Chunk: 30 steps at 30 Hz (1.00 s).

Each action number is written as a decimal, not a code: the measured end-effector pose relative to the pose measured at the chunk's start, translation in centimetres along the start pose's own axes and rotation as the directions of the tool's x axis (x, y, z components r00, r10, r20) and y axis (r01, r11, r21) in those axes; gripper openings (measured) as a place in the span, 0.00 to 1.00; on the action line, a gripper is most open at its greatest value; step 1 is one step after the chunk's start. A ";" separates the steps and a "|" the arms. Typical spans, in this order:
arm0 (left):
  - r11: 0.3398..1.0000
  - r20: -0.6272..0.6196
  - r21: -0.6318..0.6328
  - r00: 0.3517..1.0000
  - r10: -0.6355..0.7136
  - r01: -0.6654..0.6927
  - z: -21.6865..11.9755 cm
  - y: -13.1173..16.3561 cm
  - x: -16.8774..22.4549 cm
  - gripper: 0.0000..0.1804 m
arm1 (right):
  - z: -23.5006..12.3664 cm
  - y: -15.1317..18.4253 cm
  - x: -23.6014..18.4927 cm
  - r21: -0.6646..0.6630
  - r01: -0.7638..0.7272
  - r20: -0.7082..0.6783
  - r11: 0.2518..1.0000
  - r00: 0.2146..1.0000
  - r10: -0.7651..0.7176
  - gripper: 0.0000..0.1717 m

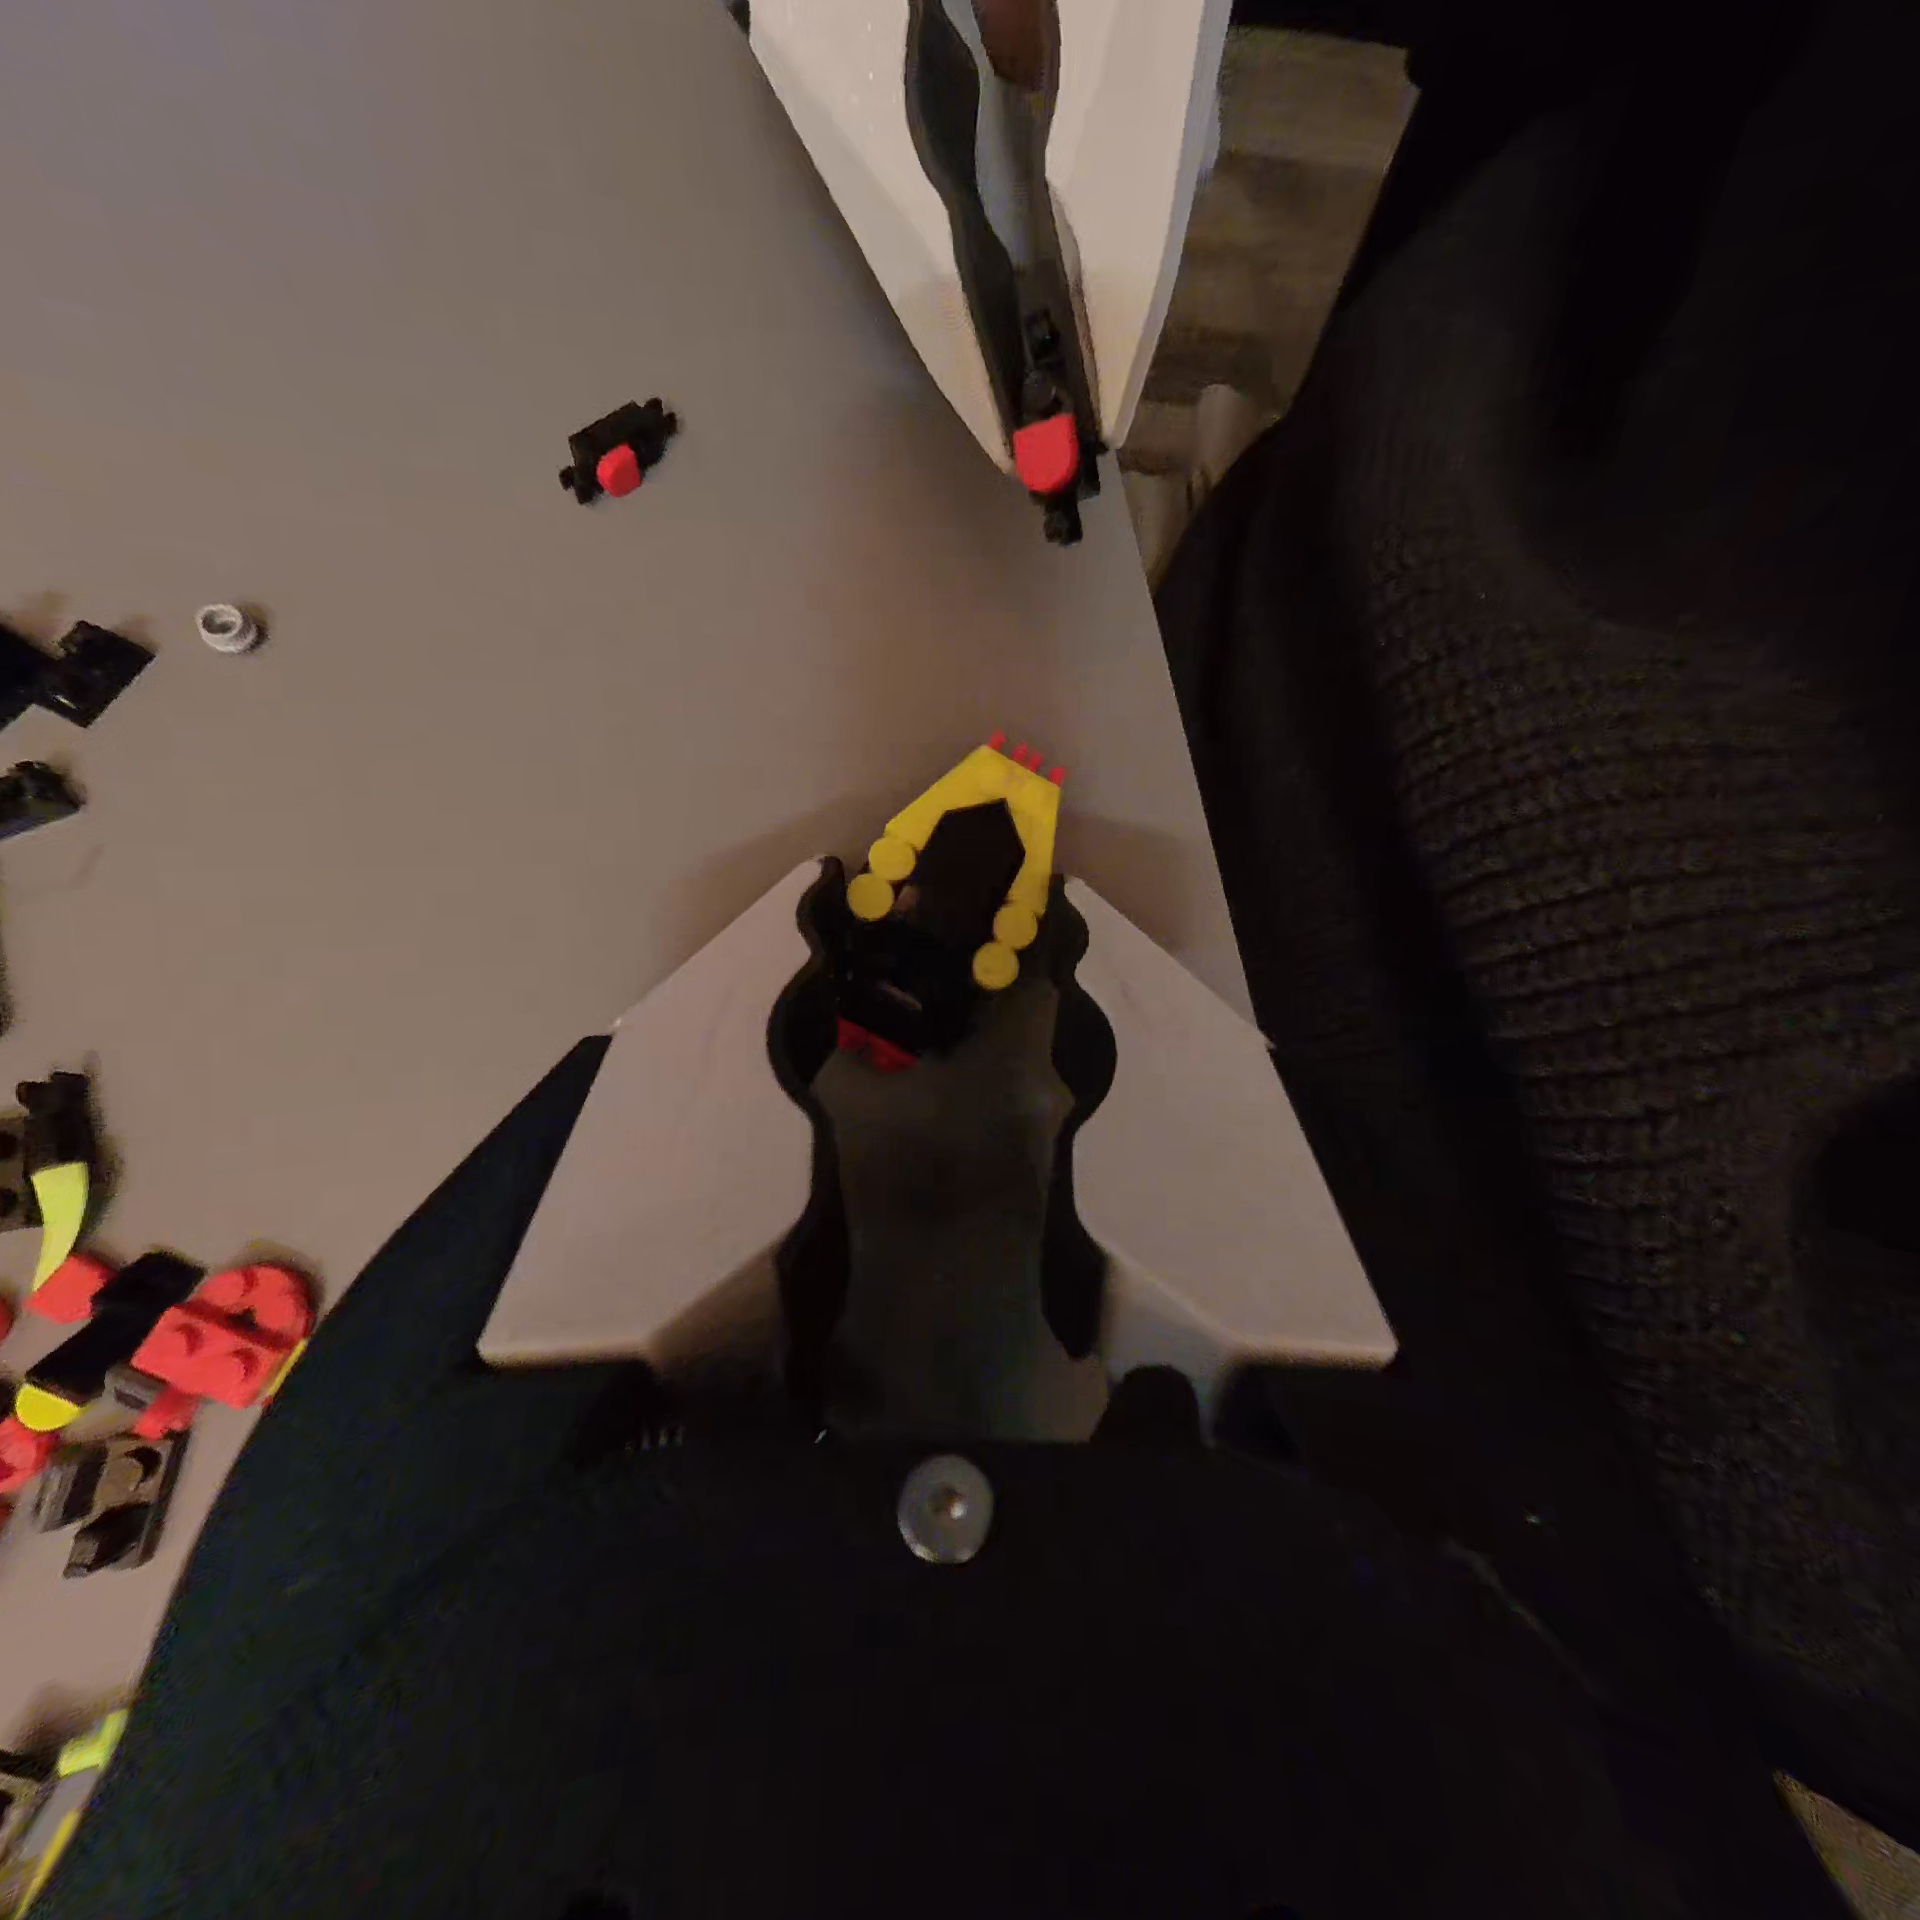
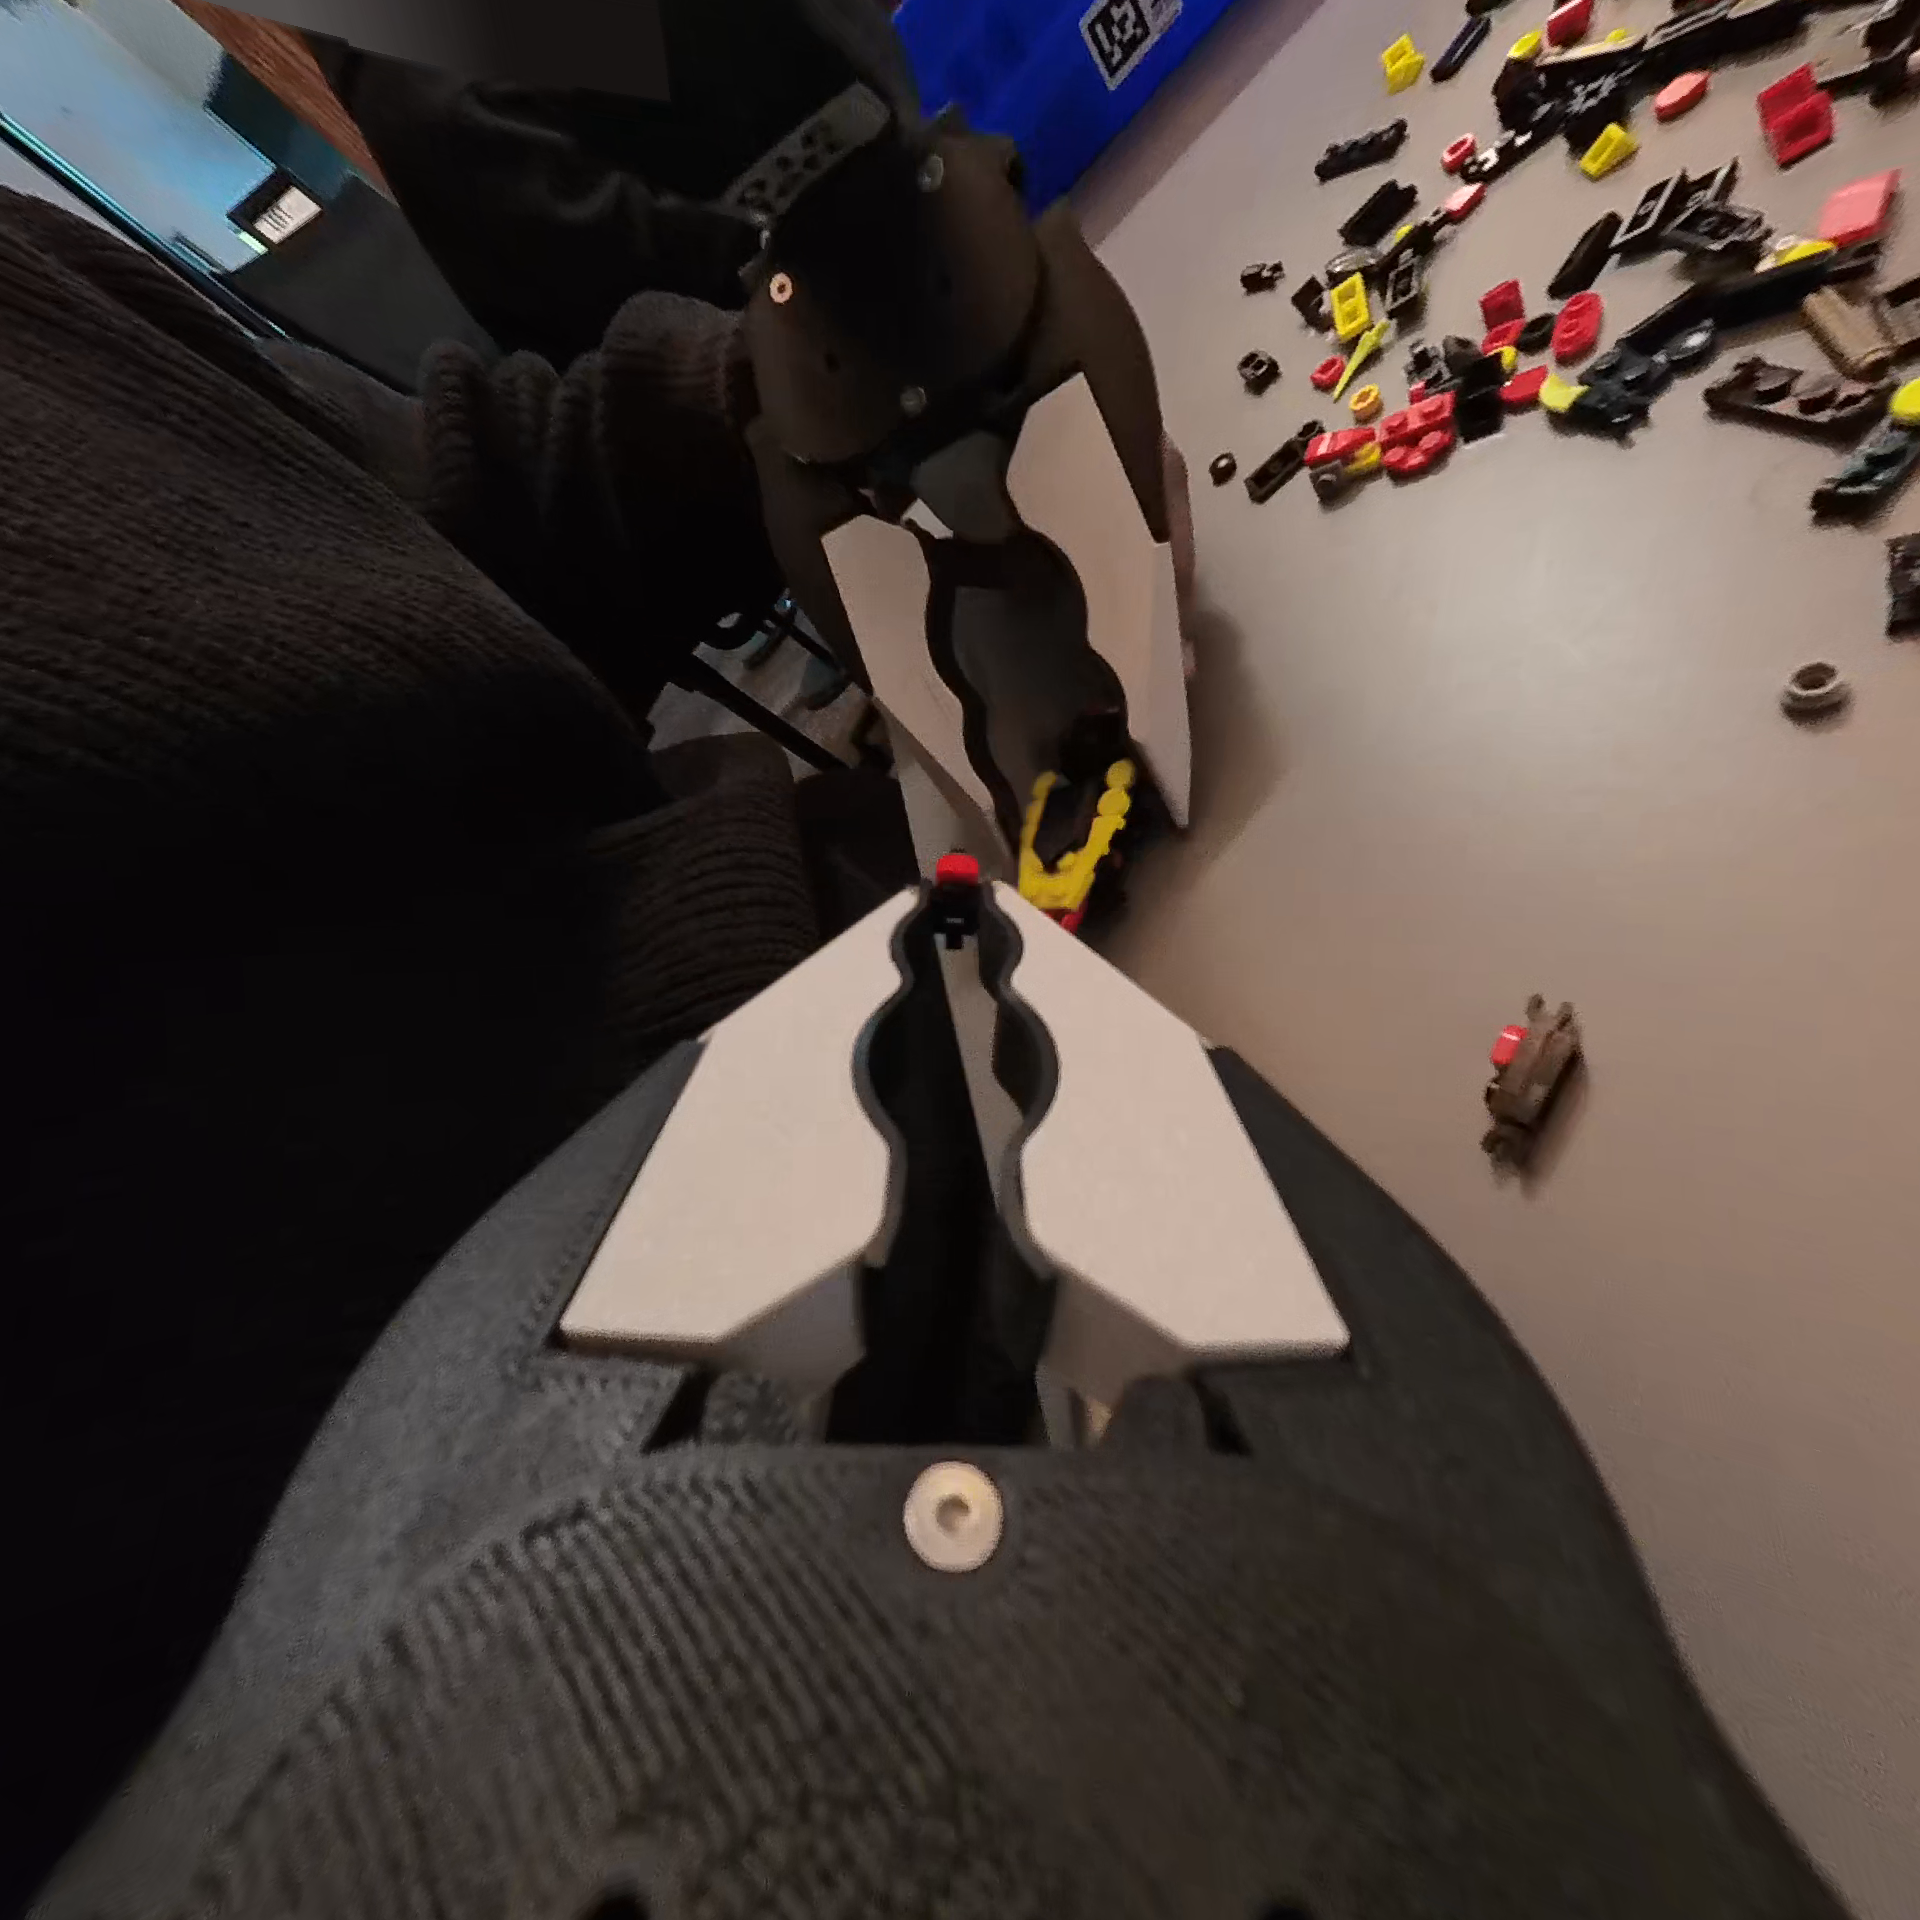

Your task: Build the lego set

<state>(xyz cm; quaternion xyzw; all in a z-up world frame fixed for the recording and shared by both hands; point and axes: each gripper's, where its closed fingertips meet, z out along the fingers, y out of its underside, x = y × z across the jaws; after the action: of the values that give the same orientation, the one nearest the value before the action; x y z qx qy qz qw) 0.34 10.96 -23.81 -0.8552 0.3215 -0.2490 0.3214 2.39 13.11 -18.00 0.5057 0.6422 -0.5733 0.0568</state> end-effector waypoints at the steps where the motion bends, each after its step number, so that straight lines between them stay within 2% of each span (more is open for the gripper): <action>1: 1.000 0.002 -0.006 1.000 0.002 -0.002 0.0 0.1 0.0 0.21 | 0.0 0.1 0.1 -0.005 0.003 -0.007 1.000 1.000 -0.003 0.03; 5: 1.000 0.028 -0.010 0.999 0.019 -0.019 -0.2 0.4 0.0 0.25 | 0.0 0.1 0.1 -0.002 0.005 -0.013 1.000 1.000 -0.005 0.03; 8: 0.999 0.039 0.001 0.999 0.033 -0.033 -0.1 0.3 0.1 0.20 | -0.1 -0.1 0.2 0.009 -0.006 -0.008 1.000 1.000 0.006 0.03; 11: 0.999 0.029 0.002 0.999 0.036 -0.036 0.0 0.2 0.2 0.20 | -0.3 -0.2 0.1 0.020 -0.006 -0.005 1.000 1.000 0.006 0.03; 14: 0.998 0.017 0.065 1.000 0.015 -0.016 -0.5 -0.8 0.4 0.20 | -0.5 -0.5 0.1 0.041 0.001 -0.007 0.999 1.000 -0.001 0.03; 17: 0.986 0.048 0.154 0.996 -0.079 0.071 -2.3 -1.6 -0.2 0.20 | -1.1 -1.2 0.3 0.086 0.012 -0.022 0.996 1.000 -0.010 0.03; 20: 0.940 0.102 0.294 0.973 -0.209 0.171 -5.4 -2.4 -1.1 0.20 | -2.1 -2.0 1.0 0.140 0.028 -0.058 0.990 0.998 -0.020 0.03; 23: 0.861 0.134 0.432 0.924 -0.358 0.270 -8.1 -2.3 -2.0 0.19 | -2.9 -3.0 1.5 0.213 0.018 -0.065 0.977 0.998 -0.004 0.03; 26: 0.803 0.089 0.492 0.898 -0.431 0.337 -9.3 -1.9 -1.7 0.19 | -2.9 -4.3 1.8 0.272 -0.020 -0.020 0.962 0.999 0.027 0.03; 30: 0.749 -0.024 0.534 0.893 -0.450 0.392 -9.5 -2.7 -1.3 0.19 | -1.5 -4.6 2.5 0.247 -0.043 0.004 0.968 0.999 0.043 0.03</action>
<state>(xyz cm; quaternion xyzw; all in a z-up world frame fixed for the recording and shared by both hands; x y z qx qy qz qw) -5.45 9.79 -15.84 -0.7963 0.0226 -0.3475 0.4946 -1.34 16.55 -15.94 0.5233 0.5548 -0.6468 0.0053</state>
